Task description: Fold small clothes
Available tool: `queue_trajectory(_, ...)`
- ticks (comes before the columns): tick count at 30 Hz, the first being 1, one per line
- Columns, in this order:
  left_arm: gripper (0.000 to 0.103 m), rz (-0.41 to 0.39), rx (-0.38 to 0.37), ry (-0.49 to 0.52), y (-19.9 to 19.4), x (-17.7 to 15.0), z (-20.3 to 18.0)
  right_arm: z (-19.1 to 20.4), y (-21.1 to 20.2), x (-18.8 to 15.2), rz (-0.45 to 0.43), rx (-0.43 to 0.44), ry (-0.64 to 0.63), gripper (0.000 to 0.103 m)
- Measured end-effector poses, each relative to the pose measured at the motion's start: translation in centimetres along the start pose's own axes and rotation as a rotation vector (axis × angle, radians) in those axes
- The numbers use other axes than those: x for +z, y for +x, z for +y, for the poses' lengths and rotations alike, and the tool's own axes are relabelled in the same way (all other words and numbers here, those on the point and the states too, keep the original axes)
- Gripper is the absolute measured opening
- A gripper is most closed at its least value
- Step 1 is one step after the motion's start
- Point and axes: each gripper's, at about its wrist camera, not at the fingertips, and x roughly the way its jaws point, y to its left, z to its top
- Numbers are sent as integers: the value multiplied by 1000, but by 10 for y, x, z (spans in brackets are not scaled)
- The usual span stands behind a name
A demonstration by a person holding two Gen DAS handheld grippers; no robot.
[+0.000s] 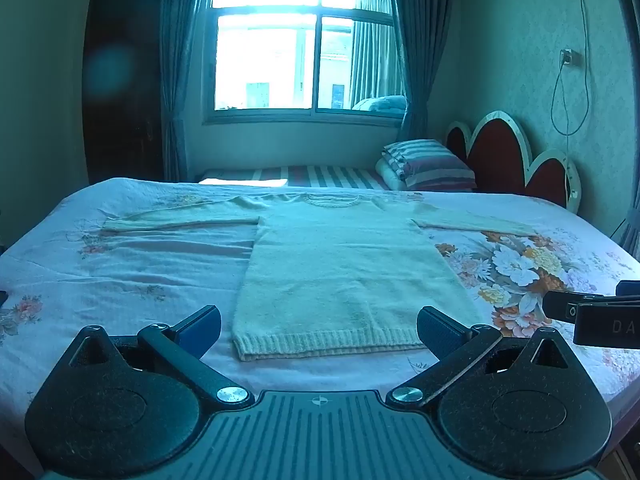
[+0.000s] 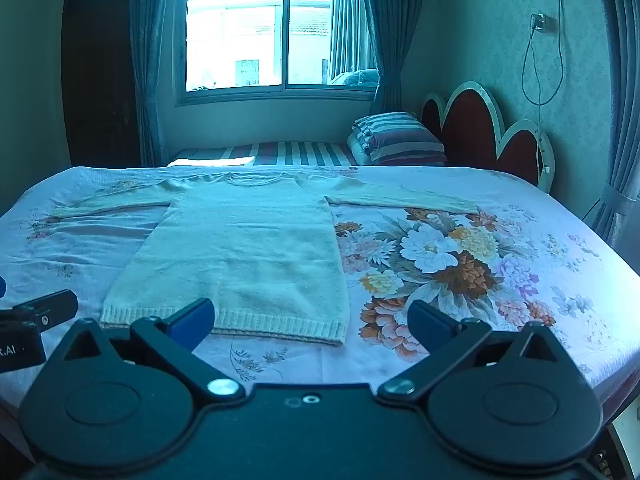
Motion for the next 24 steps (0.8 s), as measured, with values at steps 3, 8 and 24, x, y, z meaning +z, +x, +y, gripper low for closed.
queue_trajectory(3, 103, 6, 15, 21, 1, 0, -1, 0, 0, 0, 0, 2, 2, 103)
queue_trajectory(8, 103, 7, 18, 31, 4, -1, -4, 2, 1, -1, 2, 2, 1, 103)
queue_trajectory(24, 103, 0, 15, 11, -1, 4, 1, 3, -1, 4, -3, 7, -2, 103)
